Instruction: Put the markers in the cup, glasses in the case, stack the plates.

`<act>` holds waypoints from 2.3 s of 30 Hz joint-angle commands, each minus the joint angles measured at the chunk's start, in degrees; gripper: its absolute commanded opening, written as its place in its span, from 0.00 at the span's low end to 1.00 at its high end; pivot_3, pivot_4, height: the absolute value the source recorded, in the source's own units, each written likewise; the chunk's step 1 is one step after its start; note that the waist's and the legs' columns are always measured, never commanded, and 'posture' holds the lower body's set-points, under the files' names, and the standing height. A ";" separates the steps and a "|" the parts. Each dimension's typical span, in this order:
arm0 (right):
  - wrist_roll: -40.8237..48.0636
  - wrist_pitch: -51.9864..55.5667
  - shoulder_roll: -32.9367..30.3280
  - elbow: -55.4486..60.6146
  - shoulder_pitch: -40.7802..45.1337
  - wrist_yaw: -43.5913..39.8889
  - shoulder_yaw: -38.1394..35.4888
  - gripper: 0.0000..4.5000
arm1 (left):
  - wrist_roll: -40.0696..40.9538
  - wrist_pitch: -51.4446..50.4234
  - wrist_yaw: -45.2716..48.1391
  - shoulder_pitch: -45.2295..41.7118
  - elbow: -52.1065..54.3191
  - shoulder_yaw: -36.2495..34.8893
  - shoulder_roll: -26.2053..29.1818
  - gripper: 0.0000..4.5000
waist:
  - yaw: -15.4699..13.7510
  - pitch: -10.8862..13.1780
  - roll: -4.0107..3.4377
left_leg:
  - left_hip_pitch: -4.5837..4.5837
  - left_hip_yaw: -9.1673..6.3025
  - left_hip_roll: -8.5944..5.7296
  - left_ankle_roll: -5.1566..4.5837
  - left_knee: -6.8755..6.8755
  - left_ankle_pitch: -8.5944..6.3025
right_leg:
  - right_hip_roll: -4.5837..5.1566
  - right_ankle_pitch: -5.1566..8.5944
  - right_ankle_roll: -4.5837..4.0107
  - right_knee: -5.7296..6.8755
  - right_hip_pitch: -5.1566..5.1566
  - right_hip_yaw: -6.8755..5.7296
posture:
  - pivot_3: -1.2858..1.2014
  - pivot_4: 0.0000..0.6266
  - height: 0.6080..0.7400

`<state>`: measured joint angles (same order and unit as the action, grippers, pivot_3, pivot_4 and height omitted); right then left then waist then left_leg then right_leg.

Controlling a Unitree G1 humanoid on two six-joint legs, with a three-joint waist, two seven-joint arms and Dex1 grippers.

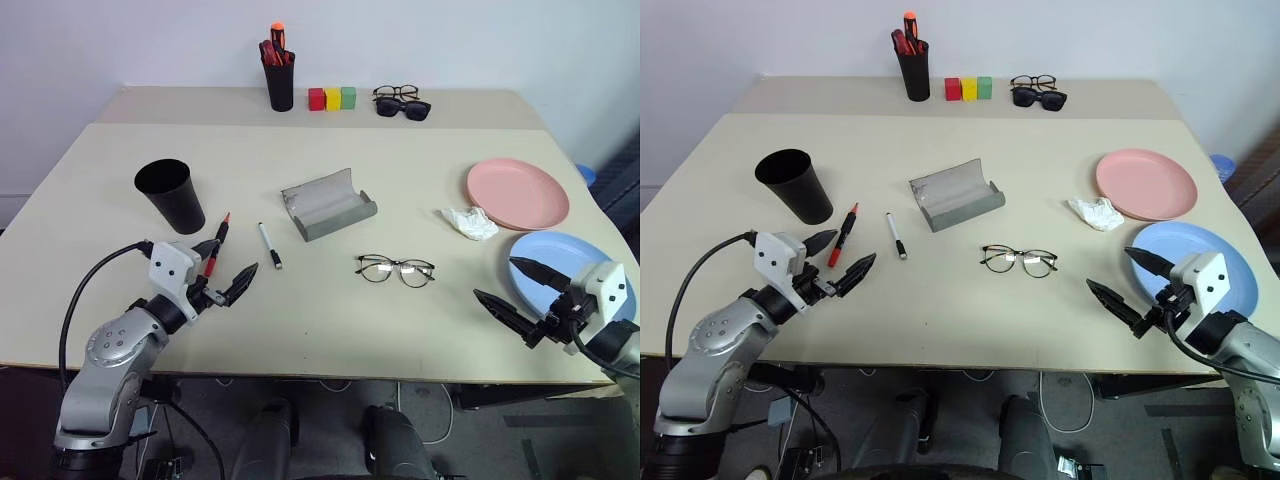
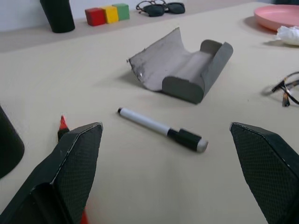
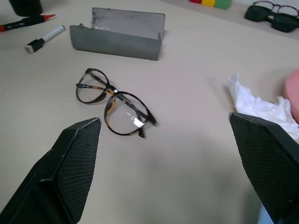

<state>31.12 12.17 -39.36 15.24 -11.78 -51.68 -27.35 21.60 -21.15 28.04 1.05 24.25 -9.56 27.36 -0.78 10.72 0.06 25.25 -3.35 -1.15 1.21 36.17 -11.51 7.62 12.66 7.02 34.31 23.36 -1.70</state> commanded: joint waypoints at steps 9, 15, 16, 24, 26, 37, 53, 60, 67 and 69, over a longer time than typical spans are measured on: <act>2.57 2.54 -3.88 2.23 7.19 -3.22 2.43 0.99 | -0.21 -33.33 -24.21 -20.35 3.88 1.98 -12.56 1.00 | -0.03 0.02 0.12 | -0.07 -0.08 -0.04 0.01 0.13 0.04 | -0.05 -0.08 0.19 0.12 -0.13 -0.01 | 0.52 0.24 1.00; 2.67 4.32 -4.85 3.28 11.07 -3.10 4.48 0.99 | -4.46 -49.45 -35.70 -34.79 -6.74 0.41 -21.65 1.00 | 0.00 0.11 0.33 | -0.09 -0.13 -0.06 0.07 0.25 0.09 | -0.09 -0.13 0.38 0.24 -0.18 -0.02 | 0.52 0.24 1.00; 2.78 4.50 -4.92 3.40 11.18 -3.16 4.43 0.99 | -5.38 -48.74 -36.74 -35.58 -7.75 0.36 -22.53 1.00 | 0.09 0.13 0.36 | -0.08 -0.13 -0.06 0.07 0.24 0.09 | -0.09 -0.13 0.39 0.23 -0.18 -0.02 | 0.52 0.24 1.00; 2.91 5.06 -5.37 4.42 10.39 -3.03 3.00 0.99 | -10.03 -52.33 -42.11 -38.90 -13.31 -1.56 -26.94 1.00 | -0.07 0.15 0.41 | -0.07 -0.13 -0.06 0.13 0.18 0.13 | -0.09 -0.16 0.47 0.23 -0.13 -0.01 | 0.52 0.24 1.00; 2.75 4.95 -5.34 4.25 10.44 -2.95 2.96 0.99 | -11.56 -51.46 -43.33 -40.16 -16.68 -1.54 -27.54 1.00 | -0.11 0.15 0.42 | -0.07 -0.13 -0.06 0.14 0.21 0.13 | -0.09 -0.14 0.42 0.22 -0.15 -0.01 | 0.52 0.24 1.00; 2.23 4.47 -4.92 4.47 10.36 -1.74 2.92 1.00 | -14.36 -47.04 -44.55 -45.87 -30.73 -3.16 -29.82 0.36 | -0.28 0.12 0.39 | -0.07 -0.13 -0.09 0.15 0.22 0.13 | -0.08 -0.17 0.48 0.22 -0.17 -0.02 | 0.52 0.24 1.00; 1.41 2.82 -4.24 1.48 13.13 -1.13 5.21 1.00 | -14.39 -23.29 -19.44 -33.47 -0.76 15.21 -12.75 0.01 | -1.32 0.12 0.37 | -0.01 -0.10 -0.08 0.37 0.08 0.25 | -0.06 -0.13 0.25 0.19 -0.02 0.01 | 0.52 0.24 1.00; -0.21 1.34 -2.92 -1.66 18.00 -0.79 8.92 1.00 | -22.65 -2.27 -25.03 -37.62 -12.37 9.38 -7.90 0.01 | -1.41 0.12 0.37 | -0.04 -0.08 -0.05 0.38 0.06 0.27 | -0.07 -0.18 0.17 0.07 -0.07 0.01 | 0.52 0.24 1.00; -1.37 -0.48 -1.96 -4.17 19.95 -1.54 10.63 1.00 | -29.87 13.04 -38.09 -44.94 -32.25 4.83 -6.92 0.01 | -1.40 0.13 0.39 | -0.01 -0.07 -0.08 0.35 0.06 0.28 | -0.08 -0.35 0.55 0.06 -0.07 0.01 | 0.52 0.24 1.00; -1.60 -1.08 -1.68 -4.81 19.98 -1.77 10.81 1.00 | -31.18 16.60 -41.13 -46.49 -37.26 3.84 -6.39 0.01 | -1.53 0.13 0.39 | -0.01 -0.08 -0.08 0.36 0.06 0.28 | -0.08 -0.41 0.66 0.07 -0.08 0.00 | 0.52 0.24 1.00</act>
<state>29.48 12.59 -41.37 10.44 7.43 -53.24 -15.89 -7.81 -8.15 -10.21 -43.09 -11.22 -4.02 20.10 -2.31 10.85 0.46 25.24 -3.43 -1.23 1.57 36.24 -11.23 7.53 12.24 7.70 34.39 23.27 -1.70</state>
